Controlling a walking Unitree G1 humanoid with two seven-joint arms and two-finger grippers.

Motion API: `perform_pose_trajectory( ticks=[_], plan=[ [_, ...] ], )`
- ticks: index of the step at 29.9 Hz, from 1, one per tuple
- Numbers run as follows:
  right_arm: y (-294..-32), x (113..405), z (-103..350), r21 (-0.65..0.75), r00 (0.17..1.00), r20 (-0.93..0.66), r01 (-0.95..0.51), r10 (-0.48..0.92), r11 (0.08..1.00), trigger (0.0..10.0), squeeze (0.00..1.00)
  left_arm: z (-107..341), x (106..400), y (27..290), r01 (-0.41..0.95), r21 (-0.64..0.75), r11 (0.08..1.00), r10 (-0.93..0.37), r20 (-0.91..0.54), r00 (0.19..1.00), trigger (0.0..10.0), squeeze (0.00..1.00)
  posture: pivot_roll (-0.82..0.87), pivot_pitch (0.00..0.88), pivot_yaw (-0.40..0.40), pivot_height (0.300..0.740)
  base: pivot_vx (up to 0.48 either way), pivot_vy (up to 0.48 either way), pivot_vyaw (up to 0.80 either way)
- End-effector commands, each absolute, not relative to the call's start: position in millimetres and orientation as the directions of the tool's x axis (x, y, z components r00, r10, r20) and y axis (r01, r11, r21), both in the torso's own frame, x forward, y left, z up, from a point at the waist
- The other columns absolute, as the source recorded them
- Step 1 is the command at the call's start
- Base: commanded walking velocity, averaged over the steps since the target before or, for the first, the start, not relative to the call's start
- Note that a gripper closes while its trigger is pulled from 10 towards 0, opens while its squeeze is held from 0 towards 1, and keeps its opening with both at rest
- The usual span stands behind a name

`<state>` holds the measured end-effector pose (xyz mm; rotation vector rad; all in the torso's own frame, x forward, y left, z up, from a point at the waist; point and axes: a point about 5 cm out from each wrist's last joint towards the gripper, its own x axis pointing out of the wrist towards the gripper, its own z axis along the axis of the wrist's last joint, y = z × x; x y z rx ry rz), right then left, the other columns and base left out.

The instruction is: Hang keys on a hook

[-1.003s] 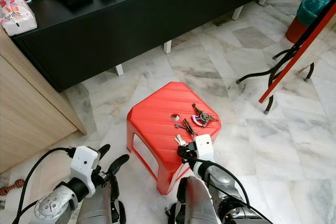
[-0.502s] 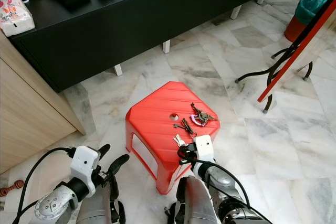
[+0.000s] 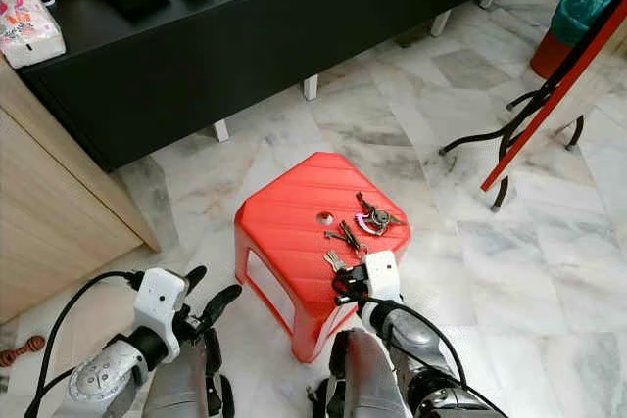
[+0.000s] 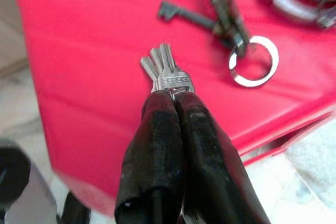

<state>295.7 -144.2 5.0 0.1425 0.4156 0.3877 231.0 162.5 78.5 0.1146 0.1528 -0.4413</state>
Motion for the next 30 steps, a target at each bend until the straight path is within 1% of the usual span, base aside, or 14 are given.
perform_pose_trajectory(
  ticks=[1,9,10,12,13,14,15,16,17,18,20,23,24,30],
  plan=[
    [-149,295,5,0.213,0.859,-0.352,-0.314,0.372,0.925,0.0,0.0,71,229,165,0.423,0.07,0.903,-0.404,-0.196,0.894,10.0,0.0,0.12,0.197,-0.111,0.617,0.0,0.0,0.0],
    [-153,302,18,0.197,0.903,-0.255,-0.303,0.347,0.933,0.0,0.0,61,236,173,0.376,0.079,0.923,-0.354,-0.208,0.912,10.0,0.0,0.11,0.159,-0.107,0.617,0.0,0.0,0.0],
    [-154,305,24,0.171,0.917,-0.205,-0.311,0.343,0.935,0.0,0.0,55,237,181,0.322,0.084,0.943,-0.299,-0.215,0.93,10.0,0.0,0.11,0.137,-0.104,0.617,0.0,0.0,0.0],
    [-153,307,30,0.145,0.923,-0.161,-0.329,0.35,0.933,0.0,0.0,49,238,189,0.274,0.083,0.958,-0.25,-0.224,0.942,10.0,0.0,0.11,0.127,-0.103,0.617,0.0,0.0,0.0],
    [-153,309,36,0.133,0.929,-0.12,-0.334,0.349,0.933,2.3,0.0,39,236,198,0.216,0.072,0.974,-0.192,-0.253,0.948,10.0,0.0,0.11,0.115,-0.1,0.617,0.0,0.0,0.0],
    [-153,309,38,0.13,0.932,-0.108,-0.333,0.347,0.934,2.3,0.0,35,235,201,0.197,0.069,0.978,-0.172,-0.264,0.949,10.0,0.0,0.11,0.115,-0.1,0.617,0.0,0.0,0.0],
    [-153,310,39,0.128,0.933,-0.102,-0.332,0.346,0.934,4.9,0.0,34,234,203,0.186,0.068,0.98,-0.162,-0.271,0.949,10.0,0.0,0.11,0.115,-0.1,0.617,0.0,0.0,0.0],
    [-153,311,41,0.119,0.934,-0.09,-0.334,0.345,0.935,10.0,0.0,27,233,207,0.16,0.058,0.985,-0.136,-0.298,0.945,10.0,0.0,0.1,0.096,-0.098,0.617,0.0,0.0,0.0],
    [-151,312,45,0.098,0.933,-0.066,-0.346,0.353,0.933,10.0,0.0,13,229,215,0.112,0.037,0.993,-0.092,-0.351,0.932,10.0,0.0,0.1,0.08,-0.093,0.617,0.0,0.0,0.0],
    [-150,313,46,0.092,0.933,-0.058,-0.349,0.355,0.932,10.0,0.0,9,227,218,0.098,0.03,0.995,-0.08,-0.365,0.927,10.0,0.0,0.1,0.08,-0.093,0.617,0.0,0.0,0.0],
    [-150,315,50,0.095,0.944,-0.035,-0.323,0.328,0.941,10.0,0.0,-12,215,226,0.055,0.023,0.998,-0.039,-0.453,0.891,10.0,0.0,0.09,0.042,-0.089,0.617,0.0,0.0,0.0],
    [-151,315,52,0.097,0.951,-0.022,-0.305,0.308,0.947,10.0,0.0,-22,208,229,0.036,0.023,0.999,-0.02,-0.495,0.869,10.0,0.0,0.09,0.021,-0.086,0.617,0.0,0.0,0.0],
    [-152,315,53,0.104,0.961,-0.006,-0.276,0.278,0.956,10.0,0.0,-35,199,234,0.0,0.033,0.999,0.018,-0.55,0.835,10.0,0.0,0.09,0.0,-0.081,0.617,0.0,0.0,0.0],
    [-155,312,52,0.126,0.975,0.011,-0.219,0.22,0.968,10.0,0.0,-55,183,244,-0.064,0.063,0.996,0.09,-0.635,0.767,10.0,0.0,0.08,0.0,-0.064,0.617,0.0,0.0,0.0]
  ],
)
